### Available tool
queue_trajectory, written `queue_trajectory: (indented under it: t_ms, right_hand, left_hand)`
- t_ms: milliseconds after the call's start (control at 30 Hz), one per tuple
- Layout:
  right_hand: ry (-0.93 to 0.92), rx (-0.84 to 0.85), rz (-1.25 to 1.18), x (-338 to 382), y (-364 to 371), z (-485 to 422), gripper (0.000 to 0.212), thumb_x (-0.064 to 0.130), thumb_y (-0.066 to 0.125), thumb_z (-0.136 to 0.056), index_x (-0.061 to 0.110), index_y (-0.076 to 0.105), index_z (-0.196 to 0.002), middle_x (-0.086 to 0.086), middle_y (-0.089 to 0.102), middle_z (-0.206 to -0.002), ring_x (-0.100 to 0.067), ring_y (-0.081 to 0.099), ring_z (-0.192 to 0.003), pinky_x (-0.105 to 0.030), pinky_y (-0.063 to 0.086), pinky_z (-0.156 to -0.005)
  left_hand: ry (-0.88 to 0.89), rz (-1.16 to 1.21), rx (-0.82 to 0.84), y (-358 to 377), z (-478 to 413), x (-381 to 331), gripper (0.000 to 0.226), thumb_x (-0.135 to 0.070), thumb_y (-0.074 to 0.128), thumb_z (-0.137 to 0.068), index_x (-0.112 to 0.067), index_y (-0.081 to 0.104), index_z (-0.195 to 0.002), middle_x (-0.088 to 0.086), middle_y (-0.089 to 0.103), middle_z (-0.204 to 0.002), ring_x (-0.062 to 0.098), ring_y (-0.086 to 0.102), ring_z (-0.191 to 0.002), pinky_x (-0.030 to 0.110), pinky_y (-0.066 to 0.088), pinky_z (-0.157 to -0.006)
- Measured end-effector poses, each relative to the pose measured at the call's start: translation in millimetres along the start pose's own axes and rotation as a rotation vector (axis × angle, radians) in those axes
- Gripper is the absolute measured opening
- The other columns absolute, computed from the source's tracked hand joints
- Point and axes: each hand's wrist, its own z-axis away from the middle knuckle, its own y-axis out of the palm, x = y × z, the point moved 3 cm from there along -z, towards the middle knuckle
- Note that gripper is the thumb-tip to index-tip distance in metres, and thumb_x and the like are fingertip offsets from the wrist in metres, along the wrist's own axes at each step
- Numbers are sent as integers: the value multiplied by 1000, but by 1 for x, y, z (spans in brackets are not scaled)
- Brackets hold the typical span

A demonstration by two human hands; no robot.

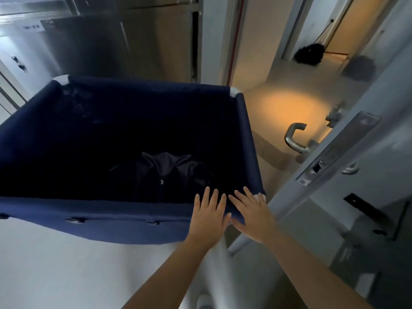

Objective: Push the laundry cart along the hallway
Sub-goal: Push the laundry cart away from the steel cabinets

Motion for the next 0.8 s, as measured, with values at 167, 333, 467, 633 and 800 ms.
queue_trajectory:
  t_ms: [167,333,467,633,800]
  right_hand:
    - [-65,-109,29,-1,0,-6,62,40,76,-73,13,57,-127,-10,57,-131,-37,48,-124,-64,40,-91]
    - [-67,-169,104,0,10,-7,54,53,56,-79,15,65,-117,-5,62,-125,-36,54,-118,-62,45,-86]
    - [-54,-220,113,5,17,-7,54,49,76,-67,15,69,-109,-3,64,-122,-36,56,-115,-61,44,-86]
    - [-47,-259,80,14,22,-6,55,47,79,-62,16,70,-107,-1,64,-122,-36,57,-114,-62,44,-86]
    - [-49,-327,119,31,25,-5,51,48,74,-67,16,70,-107,-2,65,-121,-36,57,-113,-62,44,-85]
  left_hand:
    - [-45,44,57,16,-7,0,59,-45,49,-90,-11,39,-138,12,43,-142,34,31,-135,52,28,-106]
    - [-7,-26,7,29,-3,12,54,-51,58,-82,-15,59,-123,4,58,-130,28,50,-123,47,44,-95]
    - [10,-17,-67,32,-1,16,52,-49,33,-87,-17,66,-111,2,60,-127,26,53,-119,48,46,-92]
    - [19,11,-139,35,6,22,49,-47,34,-86,-16,69,-100,2,62,-124,27,55,-117,49,47,-90]
    - [34,13,-169,34,18,35,49,-46,32,-88,-16,68,-102,2,62,-124,27,55,-117,49,46,-90]
